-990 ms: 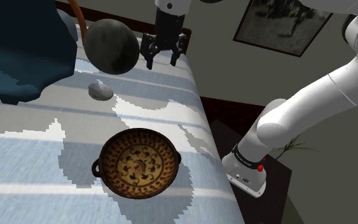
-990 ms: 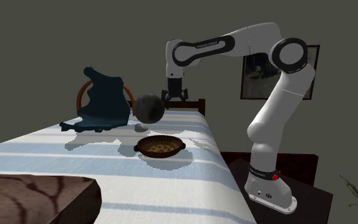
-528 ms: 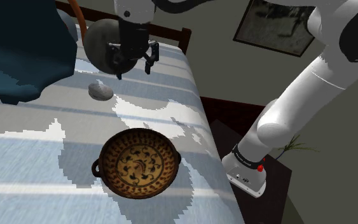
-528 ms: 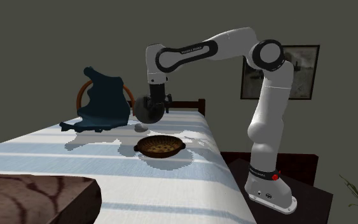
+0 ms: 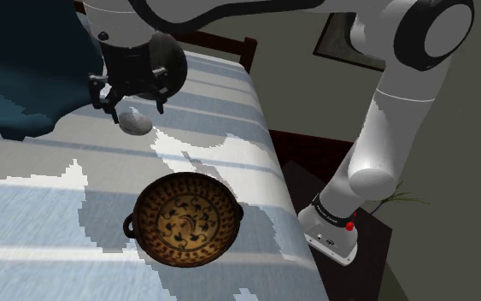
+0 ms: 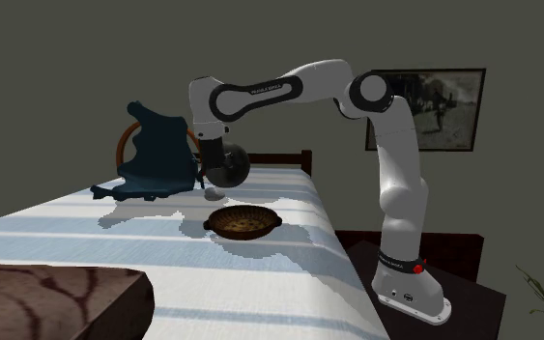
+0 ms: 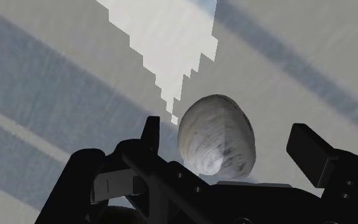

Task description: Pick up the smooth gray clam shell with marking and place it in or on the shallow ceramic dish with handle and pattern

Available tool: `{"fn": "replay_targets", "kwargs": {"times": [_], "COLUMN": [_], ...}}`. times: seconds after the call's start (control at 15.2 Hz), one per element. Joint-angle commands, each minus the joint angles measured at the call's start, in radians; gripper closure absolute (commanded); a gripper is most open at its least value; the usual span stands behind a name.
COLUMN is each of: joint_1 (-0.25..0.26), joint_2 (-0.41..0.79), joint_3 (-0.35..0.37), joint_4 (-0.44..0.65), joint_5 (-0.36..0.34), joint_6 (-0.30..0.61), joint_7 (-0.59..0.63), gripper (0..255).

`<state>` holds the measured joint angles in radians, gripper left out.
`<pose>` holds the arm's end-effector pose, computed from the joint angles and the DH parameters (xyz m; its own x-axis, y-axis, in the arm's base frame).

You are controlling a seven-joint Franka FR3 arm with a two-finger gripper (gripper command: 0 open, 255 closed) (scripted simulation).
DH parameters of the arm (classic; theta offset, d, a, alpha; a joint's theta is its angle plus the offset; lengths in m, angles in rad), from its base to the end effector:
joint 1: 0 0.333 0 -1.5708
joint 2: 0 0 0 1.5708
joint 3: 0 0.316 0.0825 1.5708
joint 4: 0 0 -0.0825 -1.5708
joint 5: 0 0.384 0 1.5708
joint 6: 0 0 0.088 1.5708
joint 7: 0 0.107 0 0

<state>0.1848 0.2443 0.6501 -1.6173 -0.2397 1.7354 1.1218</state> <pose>0.4533 0.4182 0.4988 0.9692 -0.2424 0.0444 -0.2458 -0.9636 0.1054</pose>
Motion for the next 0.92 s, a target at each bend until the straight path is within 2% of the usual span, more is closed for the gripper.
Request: {"fn": "replay_targets", "kwargs": {"times": [0.0, 0.4, 0.86], "joint_1": [0.007, -0.001, -0.001], "joint_2": [0.018, 0.022, 0.022], "joint_3": [-0.002, -0.007, -0.007], "joint_4": [-0.003, -0.074, -0.073], "joint_5": [-0.013, -0.019, -0.019], "joint_6": [0.015, 0.088, 0.088], "joint_7": [0.013, 0.019, 0.018], "gripper": [0, 0, 0]}}
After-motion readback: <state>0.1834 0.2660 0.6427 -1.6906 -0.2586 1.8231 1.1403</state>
